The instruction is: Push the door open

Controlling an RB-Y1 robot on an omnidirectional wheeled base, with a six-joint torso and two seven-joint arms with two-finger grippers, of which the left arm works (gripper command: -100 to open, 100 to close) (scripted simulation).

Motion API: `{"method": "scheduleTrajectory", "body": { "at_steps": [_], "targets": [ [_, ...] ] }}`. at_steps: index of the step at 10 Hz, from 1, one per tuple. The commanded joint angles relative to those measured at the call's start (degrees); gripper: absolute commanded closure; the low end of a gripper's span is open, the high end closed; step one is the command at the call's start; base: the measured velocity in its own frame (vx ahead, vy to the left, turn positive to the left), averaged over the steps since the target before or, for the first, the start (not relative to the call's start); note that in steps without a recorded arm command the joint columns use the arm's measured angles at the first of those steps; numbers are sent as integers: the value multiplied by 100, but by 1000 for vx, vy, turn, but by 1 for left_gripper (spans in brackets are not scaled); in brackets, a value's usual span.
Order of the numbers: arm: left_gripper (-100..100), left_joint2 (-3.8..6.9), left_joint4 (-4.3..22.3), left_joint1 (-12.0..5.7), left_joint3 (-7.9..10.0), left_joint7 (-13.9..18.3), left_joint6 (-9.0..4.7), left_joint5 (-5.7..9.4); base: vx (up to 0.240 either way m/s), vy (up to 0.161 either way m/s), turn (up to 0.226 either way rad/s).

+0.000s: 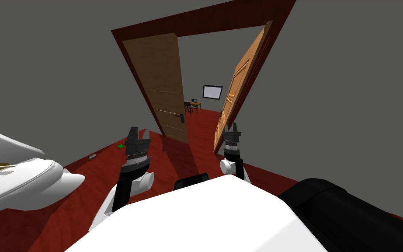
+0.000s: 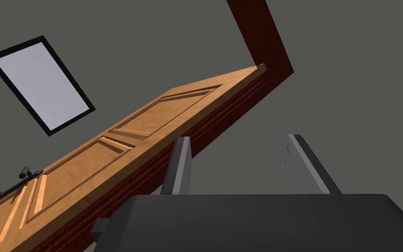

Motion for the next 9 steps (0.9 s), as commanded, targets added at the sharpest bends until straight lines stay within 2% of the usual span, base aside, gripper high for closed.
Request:
{"method": "scheduleTrajectory", "body": {
  "at_steps": [1, 5, 6, 9],
  "targets": [
    [-100, 20, 212, -103, -26, 36, 6, -10, 91, 61, -40],
    [-100, 78, 859, -498, -61, 136, 58, -24, 92, 72, -50],
    [-100, 78, 859, -498, -61, 136, 58, -24, 67, 46, -15],
    [-100, 115, 1390, -823, -89, 218, 101, -37, 68, 63, -45]
  ]
}}
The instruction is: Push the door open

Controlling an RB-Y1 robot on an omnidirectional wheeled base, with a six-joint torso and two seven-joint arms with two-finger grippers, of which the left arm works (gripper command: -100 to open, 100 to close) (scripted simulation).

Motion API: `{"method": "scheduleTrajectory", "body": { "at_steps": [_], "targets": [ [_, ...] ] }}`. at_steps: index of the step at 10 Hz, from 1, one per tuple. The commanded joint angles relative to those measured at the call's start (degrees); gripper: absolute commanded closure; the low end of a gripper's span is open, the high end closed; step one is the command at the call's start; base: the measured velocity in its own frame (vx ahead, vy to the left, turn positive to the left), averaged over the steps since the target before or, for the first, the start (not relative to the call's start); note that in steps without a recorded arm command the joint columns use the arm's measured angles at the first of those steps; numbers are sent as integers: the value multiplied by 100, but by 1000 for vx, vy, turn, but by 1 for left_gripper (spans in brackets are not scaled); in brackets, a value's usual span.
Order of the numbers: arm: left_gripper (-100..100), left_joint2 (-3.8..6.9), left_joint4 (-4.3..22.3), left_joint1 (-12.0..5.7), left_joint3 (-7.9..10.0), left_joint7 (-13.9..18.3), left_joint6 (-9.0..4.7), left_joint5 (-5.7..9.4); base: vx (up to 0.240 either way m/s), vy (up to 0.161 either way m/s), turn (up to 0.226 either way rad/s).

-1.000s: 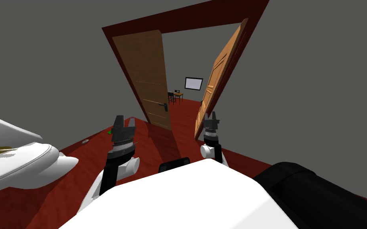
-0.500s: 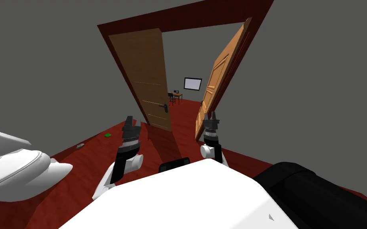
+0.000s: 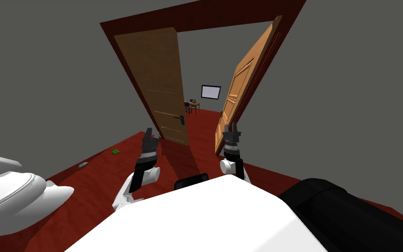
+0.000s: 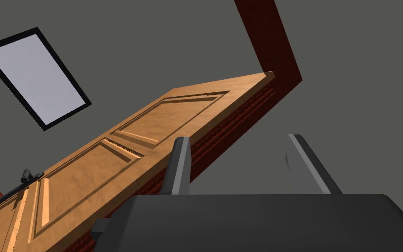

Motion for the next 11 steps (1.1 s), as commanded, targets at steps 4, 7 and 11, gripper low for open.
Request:
{"method": "scheduleTrajectory", "body": {
  "at_steps": [4, 7, 11],
  "targets": [
    [-100, 23, 670, -415, -45, 95, 34, -23, 69, 59, -40],
    [-100, 38, 1089, -652, -66, 155, 65, -32, 71, 69, -42],
    [-100, 54, 1640, -1012, -97, 247, 113, -46, 59, 61, -45]
  ]
}}
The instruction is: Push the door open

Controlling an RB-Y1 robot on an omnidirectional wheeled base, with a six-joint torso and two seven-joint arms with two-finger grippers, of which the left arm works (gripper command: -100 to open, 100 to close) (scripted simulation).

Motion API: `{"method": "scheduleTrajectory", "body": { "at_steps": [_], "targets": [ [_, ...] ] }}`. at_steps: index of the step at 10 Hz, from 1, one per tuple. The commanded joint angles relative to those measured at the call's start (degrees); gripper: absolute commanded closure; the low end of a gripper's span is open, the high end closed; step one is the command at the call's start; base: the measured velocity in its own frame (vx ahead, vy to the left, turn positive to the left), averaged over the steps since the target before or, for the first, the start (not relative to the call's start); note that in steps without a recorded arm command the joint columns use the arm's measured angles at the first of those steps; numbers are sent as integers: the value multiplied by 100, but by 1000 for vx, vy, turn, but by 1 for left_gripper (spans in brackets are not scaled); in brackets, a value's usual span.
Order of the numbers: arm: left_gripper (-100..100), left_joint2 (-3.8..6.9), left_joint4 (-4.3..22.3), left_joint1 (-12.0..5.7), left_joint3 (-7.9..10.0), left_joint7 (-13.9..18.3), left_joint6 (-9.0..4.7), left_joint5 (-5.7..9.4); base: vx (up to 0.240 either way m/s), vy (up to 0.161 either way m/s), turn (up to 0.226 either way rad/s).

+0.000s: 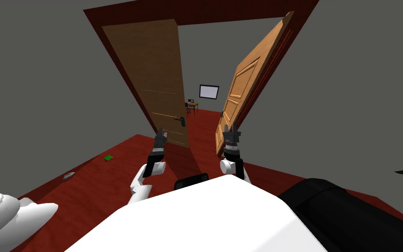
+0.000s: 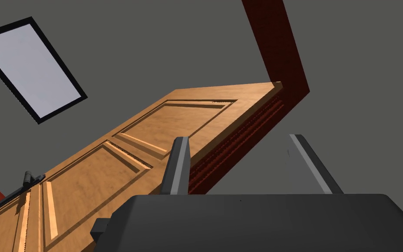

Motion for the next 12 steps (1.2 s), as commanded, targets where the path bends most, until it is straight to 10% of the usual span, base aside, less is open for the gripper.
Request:
{"method": "scheduleTrajectory", "body": {
  "at_steps": [1, 12],
  "targets": [
    [-100, 4, 175, -58, -7, 25, -30, -1, 50, 58, -26],
    [-100, -2, 1963, -1149, -101, 302, 115, -43, 71, 78, -49]
  ]
}}
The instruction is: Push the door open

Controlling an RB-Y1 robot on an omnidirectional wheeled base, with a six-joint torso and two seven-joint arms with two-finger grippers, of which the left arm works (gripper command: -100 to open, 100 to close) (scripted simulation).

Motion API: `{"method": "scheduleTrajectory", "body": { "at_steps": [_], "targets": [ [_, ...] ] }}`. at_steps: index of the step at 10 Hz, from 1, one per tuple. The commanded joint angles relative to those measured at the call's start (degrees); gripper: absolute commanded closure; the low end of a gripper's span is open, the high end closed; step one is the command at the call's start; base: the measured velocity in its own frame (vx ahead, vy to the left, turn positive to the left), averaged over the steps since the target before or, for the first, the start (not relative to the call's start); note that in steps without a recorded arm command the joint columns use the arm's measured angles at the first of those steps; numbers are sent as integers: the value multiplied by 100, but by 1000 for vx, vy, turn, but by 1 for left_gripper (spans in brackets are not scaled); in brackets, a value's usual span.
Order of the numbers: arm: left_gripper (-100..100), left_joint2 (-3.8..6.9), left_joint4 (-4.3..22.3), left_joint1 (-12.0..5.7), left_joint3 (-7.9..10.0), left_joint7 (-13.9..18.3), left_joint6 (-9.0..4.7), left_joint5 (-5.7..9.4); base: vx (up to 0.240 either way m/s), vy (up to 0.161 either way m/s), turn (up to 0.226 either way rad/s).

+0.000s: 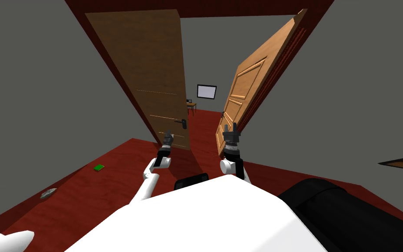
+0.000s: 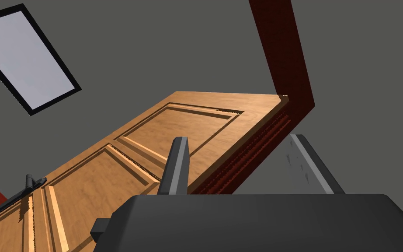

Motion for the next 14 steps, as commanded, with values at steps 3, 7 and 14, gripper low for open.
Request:
{"method": "scheduleTrajectory", "body": {
  "at_steps": [3, 7, 14],
  "targets": [
    [-100, -4, 491, -289, -12, 71, 21, -5, 43, 53, -30],
    [-100, -29, 1044, -626, -41, 157, 66, -18, 72, 86, -48],
    [-100, -97, 2066, -1250, -95, 315, 149, -41, 59, 66, -41]
  ]
}}
